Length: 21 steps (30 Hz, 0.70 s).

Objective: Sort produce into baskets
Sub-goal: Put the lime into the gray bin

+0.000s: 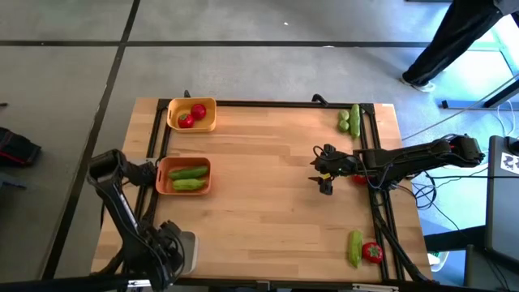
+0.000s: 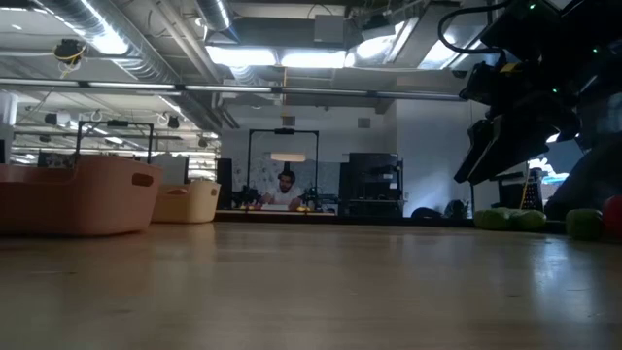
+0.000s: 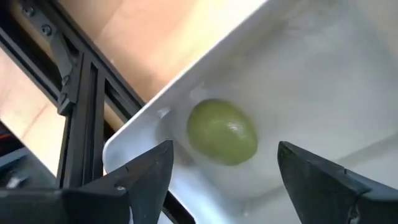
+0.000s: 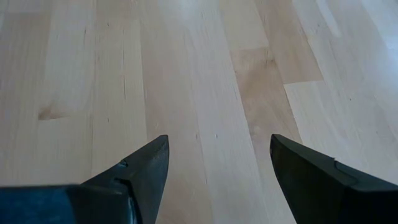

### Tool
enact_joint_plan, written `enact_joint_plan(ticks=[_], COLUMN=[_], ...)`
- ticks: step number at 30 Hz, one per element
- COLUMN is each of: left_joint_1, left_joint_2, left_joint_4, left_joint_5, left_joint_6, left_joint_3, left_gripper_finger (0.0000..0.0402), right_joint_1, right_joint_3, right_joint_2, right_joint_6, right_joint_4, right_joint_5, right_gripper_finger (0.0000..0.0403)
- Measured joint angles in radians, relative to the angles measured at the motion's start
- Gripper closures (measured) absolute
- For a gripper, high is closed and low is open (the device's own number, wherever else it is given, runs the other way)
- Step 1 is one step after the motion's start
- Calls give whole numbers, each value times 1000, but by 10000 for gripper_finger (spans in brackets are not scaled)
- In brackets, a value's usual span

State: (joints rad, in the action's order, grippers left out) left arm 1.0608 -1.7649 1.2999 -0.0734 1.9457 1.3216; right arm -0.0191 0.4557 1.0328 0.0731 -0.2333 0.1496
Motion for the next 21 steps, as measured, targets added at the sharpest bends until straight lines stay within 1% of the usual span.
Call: enact_joint_plan(ticks=[2,5,10,12,14,17,21], left_joint_1=[-14,-42,-96,-119,-142,-179,-231], left_joint_2=[33,95,188,210,219,220,213], left_joint_4=[-1,-18,-49,-64,-65,-64,-65], left_joint_5=[26,116,353,452,528,577,602], left_joint_6=[13,25,17,-9,-43,-110,-200], left_joint_3=[0,1,2,2,3,3,2], left_gripper_finger=[123,123,123,123,123,123,123], right_joint_1=[0,0,0,0,0,0,0], right_joint_3=[0,0,0,0,0,10,71], right_joint_2=[0,0,0,0,0,0,0], right_joint_6=[0,0,0,0,0,14,56], right_joint_4=[0,0,0,-3,-8,-41,-172], right_joint_5=[0,0,-6,-6,-5,-3,20], right_gripper_finger=[134,134,134,134,134,134,134])
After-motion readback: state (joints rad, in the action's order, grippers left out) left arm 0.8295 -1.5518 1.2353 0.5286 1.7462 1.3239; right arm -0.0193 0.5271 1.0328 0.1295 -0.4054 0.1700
